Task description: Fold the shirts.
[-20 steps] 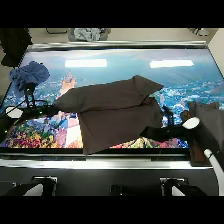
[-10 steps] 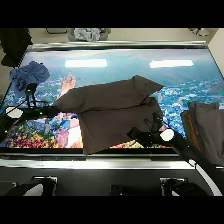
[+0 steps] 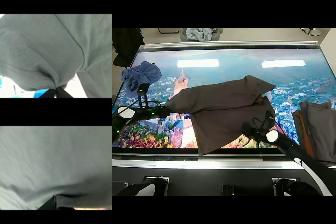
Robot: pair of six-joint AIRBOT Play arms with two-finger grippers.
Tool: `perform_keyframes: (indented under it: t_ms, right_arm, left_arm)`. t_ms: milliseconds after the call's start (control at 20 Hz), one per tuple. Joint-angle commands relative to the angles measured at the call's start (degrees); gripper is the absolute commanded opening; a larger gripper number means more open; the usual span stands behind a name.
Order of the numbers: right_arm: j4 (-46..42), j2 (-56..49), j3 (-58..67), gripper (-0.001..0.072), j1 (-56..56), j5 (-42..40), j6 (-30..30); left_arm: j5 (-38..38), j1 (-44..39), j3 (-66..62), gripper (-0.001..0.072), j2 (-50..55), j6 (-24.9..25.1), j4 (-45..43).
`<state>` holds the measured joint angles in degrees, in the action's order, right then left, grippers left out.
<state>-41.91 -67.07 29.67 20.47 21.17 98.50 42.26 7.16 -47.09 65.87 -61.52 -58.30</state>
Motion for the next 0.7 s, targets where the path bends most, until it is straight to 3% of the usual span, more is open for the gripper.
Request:
perform_keyframes:
  t_ms: [0, 100, 200, 300, 450, 500, 550, 600, 650]
  right_arm:
    - [-7.41, -0.11, 4.17, 0.0038, -7.65, 6.91, -14.73]
    - [-17.92, -0.13, 10.84, 0.0038, -19.06, 15.32, -20.15]
    - [-24.35, -0.13, 17.03, 0.0039, -30.21, 19.43, -20.33]
    - [-23.67, -0.15, 19.08, 0.004, -36.63, 20.79, -21.92]
    - [-21.88, -1.25, 19.06, 0.0044, -37.05, 24.59, -28.76]
    - [-20.59, -1.31, 19.06, 0.01, -37.05, 26.34, -30.38]
    - [-19.26, -1.14, 19.21, 0.0279, -37.09, 28.81, -32.2]
    - [-19.23, -0.7, 19.96, 0.0522, -37.11, 32.61, -34.05]
    - [-20.26, -0.2, 21.31, 0.0689, -37.11, 38.23, -37.22]
  left_arm:
    - [0.9, 0.02, -0.04, 0.0031, -0.31, 0.04, -2.91]
    - [3.87, 0.02, -0.04, 0.0031, -0.98, -0.02, -3.17]
    - [8.96, -0.66, -0.02, 0.0032, -1.42, -0.28, -3.1]
    - [12.52, -2.1, 0.11, 0.0031, -1.36, -0.66, -1.9]
    - [12.7, -5.68, 0.13, 0.0031, -1.36, -0.68, -1.6]
    - [12.41, -6.62, 0.13, 0.0031, -1.36, -0.68, -1.6]
    - [12.17, -7.41, 0.13, 0.0031, -1.36, -1.07, -1.62]
    - [12.15, -7.87, 0.13, 0.0031, -1.36, -1.53, -1.62]
    - [12.2, -7.96, 0.13, 0.0031, -1.36, -1.53, -1.64]
